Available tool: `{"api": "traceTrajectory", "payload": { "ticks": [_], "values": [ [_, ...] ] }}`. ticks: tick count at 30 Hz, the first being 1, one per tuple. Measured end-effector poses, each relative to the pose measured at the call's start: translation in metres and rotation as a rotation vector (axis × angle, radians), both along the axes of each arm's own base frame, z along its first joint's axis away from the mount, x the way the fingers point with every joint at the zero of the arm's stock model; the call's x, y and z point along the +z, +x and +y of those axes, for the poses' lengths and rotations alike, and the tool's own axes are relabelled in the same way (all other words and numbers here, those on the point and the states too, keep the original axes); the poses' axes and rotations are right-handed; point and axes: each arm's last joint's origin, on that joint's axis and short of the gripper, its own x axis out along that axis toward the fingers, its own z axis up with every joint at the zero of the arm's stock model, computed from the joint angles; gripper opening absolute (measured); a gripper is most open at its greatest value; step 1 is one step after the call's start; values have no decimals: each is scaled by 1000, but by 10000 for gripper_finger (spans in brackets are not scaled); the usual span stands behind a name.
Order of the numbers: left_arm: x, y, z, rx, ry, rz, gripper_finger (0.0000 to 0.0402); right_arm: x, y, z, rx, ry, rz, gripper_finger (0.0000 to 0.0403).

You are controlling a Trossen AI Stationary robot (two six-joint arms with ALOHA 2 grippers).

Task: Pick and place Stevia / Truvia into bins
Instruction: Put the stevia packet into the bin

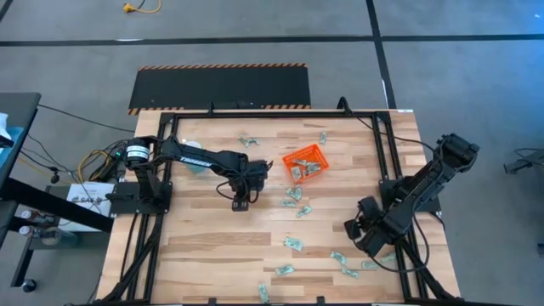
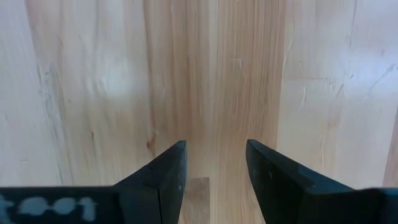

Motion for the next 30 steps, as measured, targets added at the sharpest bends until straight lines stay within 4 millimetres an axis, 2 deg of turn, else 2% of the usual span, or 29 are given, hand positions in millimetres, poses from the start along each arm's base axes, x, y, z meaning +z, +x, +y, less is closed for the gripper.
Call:
{"api": "traceTrajectory", "payload": {
  "ticks": [7,11,17,22,26,30],
  "values": [
    [1,2,0,11,0,-24,155,29,32,-8,185,-329,-272,1],
    [1,5,0,11,3,-47,155,38,53,-26,199,-457,-292,1],
    [1,6,1,7,19,-60,155,42,91,-63,294,-499,-233,1],
    [1,6,2,13,52,-57,155,46,120,-99,388,-457,-248,1],
    [1,6,2,15,61,-55,155,49,130,-127,407,-450,-253,1],
    [1,6,2,16,63,-55,155,50,133,-146,431,-414,-248,8]
  ]
}}
